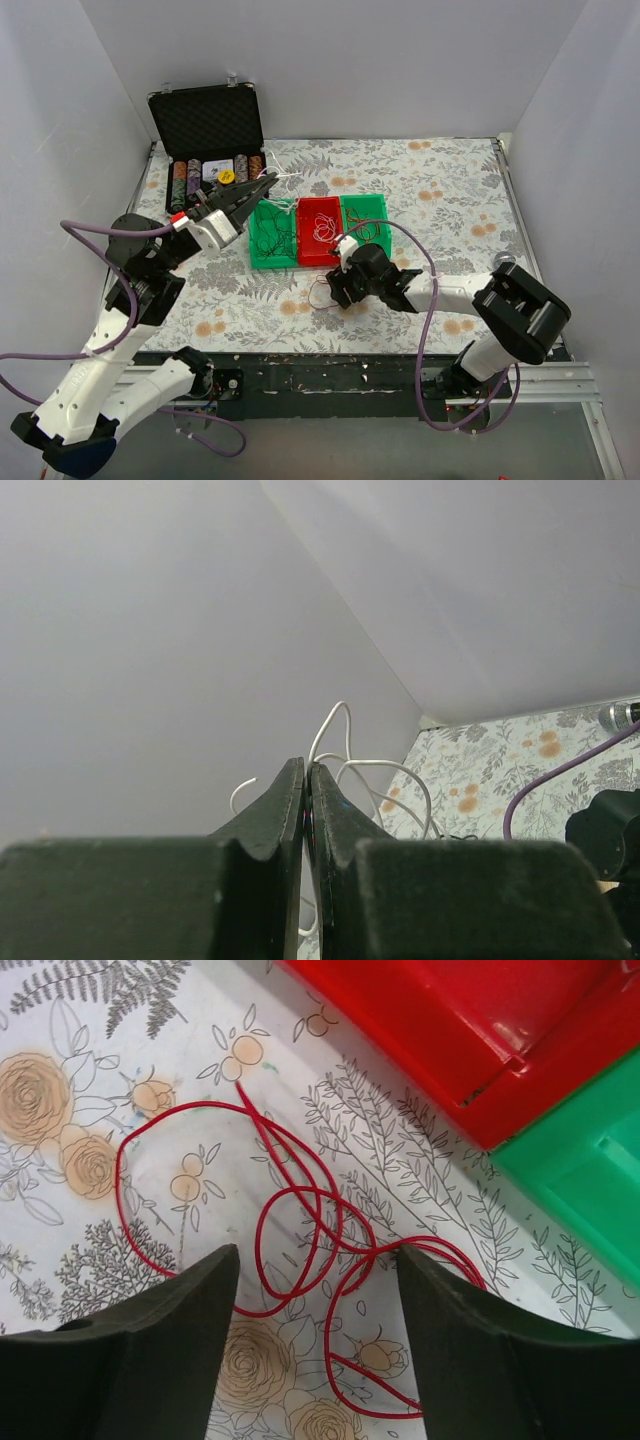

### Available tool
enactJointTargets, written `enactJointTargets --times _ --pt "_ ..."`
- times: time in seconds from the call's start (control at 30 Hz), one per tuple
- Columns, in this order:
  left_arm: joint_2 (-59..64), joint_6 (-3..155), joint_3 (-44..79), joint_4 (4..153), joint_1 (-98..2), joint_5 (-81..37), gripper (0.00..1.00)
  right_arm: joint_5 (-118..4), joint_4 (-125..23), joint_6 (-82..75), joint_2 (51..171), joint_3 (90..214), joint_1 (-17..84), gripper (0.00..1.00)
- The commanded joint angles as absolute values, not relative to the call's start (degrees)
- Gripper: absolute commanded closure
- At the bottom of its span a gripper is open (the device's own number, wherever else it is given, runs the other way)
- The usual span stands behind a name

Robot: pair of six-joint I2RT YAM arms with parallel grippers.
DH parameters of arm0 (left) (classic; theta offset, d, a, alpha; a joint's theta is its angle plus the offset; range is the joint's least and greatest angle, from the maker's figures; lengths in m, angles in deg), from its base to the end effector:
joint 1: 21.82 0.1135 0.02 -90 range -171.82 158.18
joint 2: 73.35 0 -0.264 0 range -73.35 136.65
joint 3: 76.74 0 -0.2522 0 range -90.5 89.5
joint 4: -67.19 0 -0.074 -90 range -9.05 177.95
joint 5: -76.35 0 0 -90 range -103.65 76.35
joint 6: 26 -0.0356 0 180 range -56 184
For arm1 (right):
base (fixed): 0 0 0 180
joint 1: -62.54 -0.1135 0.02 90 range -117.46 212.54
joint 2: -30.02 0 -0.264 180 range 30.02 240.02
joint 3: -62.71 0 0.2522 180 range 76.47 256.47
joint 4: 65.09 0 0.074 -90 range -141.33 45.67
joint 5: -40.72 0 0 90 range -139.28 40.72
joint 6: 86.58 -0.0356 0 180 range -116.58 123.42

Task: Untangle the cables

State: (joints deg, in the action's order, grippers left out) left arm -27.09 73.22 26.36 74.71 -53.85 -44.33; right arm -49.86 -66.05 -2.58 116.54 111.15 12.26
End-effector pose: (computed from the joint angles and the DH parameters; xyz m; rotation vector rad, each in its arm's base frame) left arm 0.1181 -0.0953 0.4738 0.7156 1.0624 -0.9347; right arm 0.1850 0.2232 0.1553 -0.8628 2.1053 0.5438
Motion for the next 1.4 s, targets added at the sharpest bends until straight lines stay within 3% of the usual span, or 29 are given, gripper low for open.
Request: enactJointTargets --times 0.0,0.17,0.27,0.33,0.67,0.87,1.07,1.37 --pt "-28.3 73.1 26.5 74.9 -53.6 -44.4 1.00 -44.3 -67.2 -4.1 118.3 112.3 11.7 0.35" --pt "-28.6 73.1 26.7 75.1 -53.4 -44.4 1.00 -43.0 -68.2 -5.0 117.3 111.4 11.5 0.62" --pt "-28.9 73.1 26.8 75.1 -53.3 -44.6 1.00 -42.0 -68.2 -5.0 115.7 110.4 11.1 0.90" --pt "-28.9 73.1 26.7 75.2 -53.3 -44.9 1.00 -41.7 -68.4 -5.0 113.2 109.3 11.0 0.99" --pt "-28.4 73.4 25.9 74.9 -53.3 -45.6 1.00 -39.7 -65.8 -2.5 94.5 111.3 14.4 0.99" --pt "-28.7 73.9 25.2 74.6 -53.1 -45.7 1.00 -45.4 -66.9 -3.3 97.8 118.5 24.4 0.99" --pt "-28.8 73.8 24.7 75.2 -52.8 -45.9 1.00 -47.5 -69.8 -3.7 106.2 123.5 28.0 0.99" --pt "-29.2 73.9 24.8 75.3 -52.6 -46.1 1.00 -37.5 -69.5 -4.5 114.7 128.0 29.8 0.99"
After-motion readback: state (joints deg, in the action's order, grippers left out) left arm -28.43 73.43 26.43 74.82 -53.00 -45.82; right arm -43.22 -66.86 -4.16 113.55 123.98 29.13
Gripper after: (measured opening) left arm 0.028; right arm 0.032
